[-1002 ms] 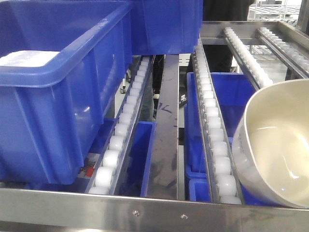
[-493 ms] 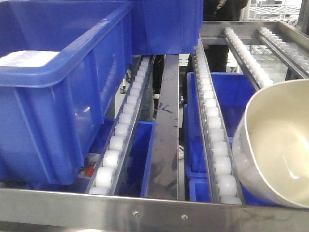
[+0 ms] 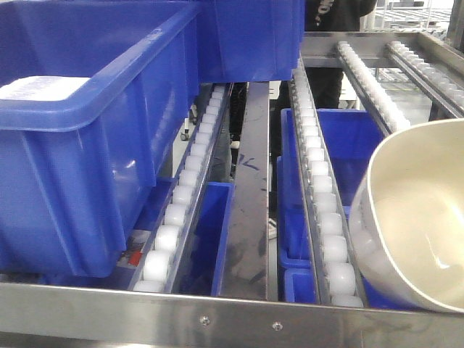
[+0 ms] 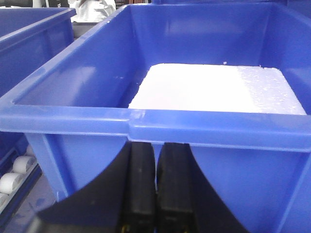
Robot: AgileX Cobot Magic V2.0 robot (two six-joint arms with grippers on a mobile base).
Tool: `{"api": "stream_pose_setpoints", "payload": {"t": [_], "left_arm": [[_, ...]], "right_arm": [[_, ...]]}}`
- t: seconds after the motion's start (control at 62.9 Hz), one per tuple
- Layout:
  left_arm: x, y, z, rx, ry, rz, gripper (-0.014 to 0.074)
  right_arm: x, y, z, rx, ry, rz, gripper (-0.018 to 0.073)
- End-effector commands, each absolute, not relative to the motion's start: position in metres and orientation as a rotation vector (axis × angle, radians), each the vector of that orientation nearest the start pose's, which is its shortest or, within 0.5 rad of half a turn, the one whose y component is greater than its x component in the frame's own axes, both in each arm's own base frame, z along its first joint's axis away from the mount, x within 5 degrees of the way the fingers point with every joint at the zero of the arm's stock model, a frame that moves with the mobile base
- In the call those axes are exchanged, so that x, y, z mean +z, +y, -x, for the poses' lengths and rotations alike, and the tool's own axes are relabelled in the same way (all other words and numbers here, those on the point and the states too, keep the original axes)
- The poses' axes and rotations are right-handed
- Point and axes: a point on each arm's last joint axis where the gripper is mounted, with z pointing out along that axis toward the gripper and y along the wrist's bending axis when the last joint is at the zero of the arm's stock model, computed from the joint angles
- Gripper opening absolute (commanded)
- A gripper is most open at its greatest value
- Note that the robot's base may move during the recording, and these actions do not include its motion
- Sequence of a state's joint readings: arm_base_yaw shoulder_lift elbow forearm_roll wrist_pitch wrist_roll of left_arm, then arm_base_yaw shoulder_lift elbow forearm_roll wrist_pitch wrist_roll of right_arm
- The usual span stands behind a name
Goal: Move white bin to right shelf second layer
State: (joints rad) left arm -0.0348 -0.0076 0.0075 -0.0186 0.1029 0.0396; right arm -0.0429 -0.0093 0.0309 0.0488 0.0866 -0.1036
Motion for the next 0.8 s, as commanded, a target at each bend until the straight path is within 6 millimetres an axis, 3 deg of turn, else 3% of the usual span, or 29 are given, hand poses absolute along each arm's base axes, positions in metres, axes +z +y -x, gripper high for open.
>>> {"api": "stream_pose_setpoints", "payload": {"t": [0.0, 0.779], "left_arm": [[0.2011, -0.0023, -0.0559, -0.026, 1.515, -0.037, 0.0085], [0.2011, -0.0023, -0.0559, -0.026, 1.515, -0.037, 0.0085]], "right_arm": [[0.2073, -0.0023, -0.0549, -0.092, 1.453, 0.022, 0.0054], [0.2074, -0.0023, -0.0549, -0.093, 1.451, 0.021, 0.0054]]}}
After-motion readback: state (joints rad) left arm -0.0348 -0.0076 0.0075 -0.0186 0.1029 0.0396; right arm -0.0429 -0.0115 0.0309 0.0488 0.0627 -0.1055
